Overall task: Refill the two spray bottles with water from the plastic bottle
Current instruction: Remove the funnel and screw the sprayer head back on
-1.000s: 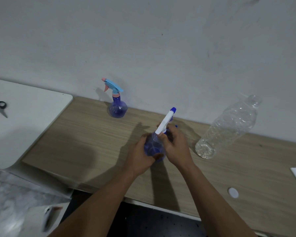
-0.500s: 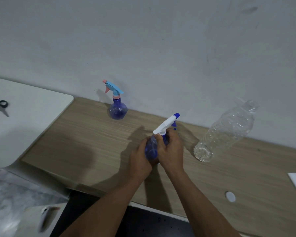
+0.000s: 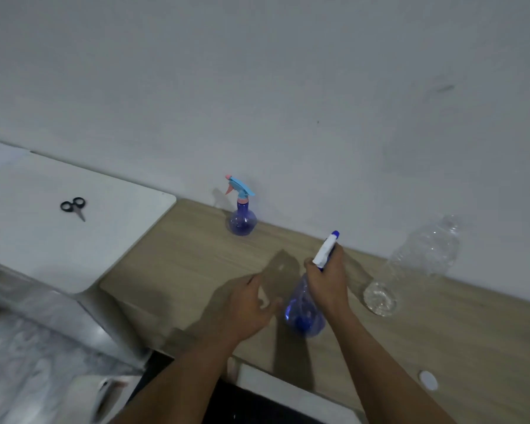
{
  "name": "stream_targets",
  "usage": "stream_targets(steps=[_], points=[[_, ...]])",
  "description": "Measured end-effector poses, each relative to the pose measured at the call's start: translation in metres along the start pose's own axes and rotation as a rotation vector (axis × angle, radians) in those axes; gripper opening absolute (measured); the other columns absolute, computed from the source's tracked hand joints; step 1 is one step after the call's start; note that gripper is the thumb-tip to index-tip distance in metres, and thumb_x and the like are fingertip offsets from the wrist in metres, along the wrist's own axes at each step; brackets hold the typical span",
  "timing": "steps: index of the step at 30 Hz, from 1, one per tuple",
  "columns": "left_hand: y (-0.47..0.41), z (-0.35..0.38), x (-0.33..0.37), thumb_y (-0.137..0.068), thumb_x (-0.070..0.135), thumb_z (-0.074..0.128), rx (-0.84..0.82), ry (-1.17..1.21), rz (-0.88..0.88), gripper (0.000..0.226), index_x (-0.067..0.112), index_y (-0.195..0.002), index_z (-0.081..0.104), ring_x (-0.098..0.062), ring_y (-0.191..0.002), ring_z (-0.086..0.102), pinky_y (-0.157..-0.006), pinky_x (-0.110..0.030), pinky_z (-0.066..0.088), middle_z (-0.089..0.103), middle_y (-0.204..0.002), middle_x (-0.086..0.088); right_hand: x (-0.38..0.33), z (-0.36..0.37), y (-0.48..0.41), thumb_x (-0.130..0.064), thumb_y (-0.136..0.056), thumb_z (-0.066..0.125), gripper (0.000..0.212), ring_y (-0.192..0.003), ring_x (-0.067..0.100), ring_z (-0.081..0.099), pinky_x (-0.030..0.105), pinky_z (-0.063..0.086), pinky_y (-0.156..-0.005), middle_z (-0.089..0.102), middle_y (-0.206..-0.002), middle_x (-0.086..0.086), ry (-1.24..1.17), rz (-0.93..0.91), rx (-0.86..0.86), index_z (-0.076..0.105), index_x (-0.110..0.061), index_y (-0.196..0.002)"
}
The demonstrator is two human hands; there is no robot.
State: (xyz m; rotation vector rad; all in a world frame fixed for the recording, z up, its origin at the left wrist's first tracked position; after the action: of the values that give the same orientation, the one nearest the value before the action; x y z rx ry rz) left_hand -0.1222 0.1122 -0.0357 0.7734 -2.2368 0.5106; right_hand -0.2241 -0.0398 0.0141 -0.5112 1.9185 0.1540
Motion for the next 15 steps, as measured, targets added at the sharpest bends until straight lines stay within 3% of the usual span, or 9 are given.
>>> stream_targets(steps=[2,4,6,9,12,15], points=[[-0.005,-0.023,-0.012,-0.083,0.041,0.068,-0.029,-0.161,0.005,0.056,0.013,-0.13,0.059,-0.023,-0.102,0.067,-0.091,-0.024,0.043,0.064,-0.125,-0.005,-0.004,0.002,0.008,-0.015,-0.097,0.05,0.007,-0.065,0.011,0.055,0.027,0.045,-0.062,0.054,-0.08,0.009,0.023,-0.015,-0.046,0.045,-0.018,-0.094],[-0.008,-0.041,-0.026,-0.086,0.049,0.061,-0.084,-0.297,-0.024,0.061,0.018,-0.137,0.052,-0.021,-0.12,0.058,-0.102,-0.032,0.044,0.057,-0.137,-0.002,-0.008,0.006,0.019,-0.013,-0.09,0.054,0.018,-0.074,0.024,0.064,0.04,0.052,-0.067,0.057,-0.083,0.003,0.027,0.008,-0.131,0.047,-0.024,-0.102],[-0.01,-0.053,-0.035,-0.088,0.05,0.06,-0.122,-0.348,-0.051,0.06,0.017,-0.138,0.052,-0.022,-0.126,0.053,-0.106,-0.034,0.042,0.055,-0.139,-0.003,-0.013,0.009,0.033,-0.013,-0.089,0.053,0.022,-0.072,0.032,0.067,0.046,0.058,-0.072,0.059,-0.08,-0.002,0.025,0.042,-0.223,0.052,-0.023,-0.109],[-0.009,-0.071,-0.038,-0.09,0.045,0.061,-0.133,-0.395,-0.067,0.052,0.016,-0.132,0.056,-0.023,-0.123,0.054,-0.104,-0.032,0.042,0.059,-0.132,-0.006,-0.021,0.013,0.052,-0.016,-0.092,0.05,0.021,-0.058,0.025,0.068,0.037,0.058,-0.064,0.064,-0.075,0.002,0.085,0.114,-0.37,0.057,-0.019,-0.112],[-0.004,-0.084,-0.041,-0.091,0.042,0.061,-0.112,-0.435,-0.071,0.048,0.016,-0.131,0.057,-0.025,-0.121,0.055,-0.1,-0.033,0.043,0.061,-0.128,-0.007,-0.029,0.021,0.073,-0.018,-0.088,0.054,0.014,-0.052,0.028,0.065,0.027,0.048,-0.05,0.063,-0.075,0.006,0.146,0.175,-0.513,0.06,-0.01,-0.097],[0.0,-0.092,-0.041,-0.092,0.04,0.06,-0.109,-0.47,-0.071,0.048,0.015,-0.133,0.055,-0.024,-0.123,0.053,-0.1,-0.031,0.041,0.06,-0.13,-0.007,-0.032,0.029,0.091,-0.027,-0.076,0.057,0.014,-0.059,0.037,0.067,0.034,0.044,-0.056,0.062,-0.071,0.005,0.204,0.187,-0.615,0.058,-0.013,-0.076]])
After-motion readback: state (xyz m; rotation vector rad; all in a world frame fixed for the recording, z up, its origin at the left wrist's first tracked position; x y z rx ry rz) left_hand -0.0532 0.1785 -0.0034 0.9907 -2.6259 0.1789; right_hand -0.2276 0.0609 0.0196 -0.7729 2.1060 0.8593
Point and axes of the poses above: each hand's wrist, its own y-axis away from the middle knuckle, its own z-axis out of the palm, x = y × z, the point moved 5 cm from there along -y, towards the middle knuckle
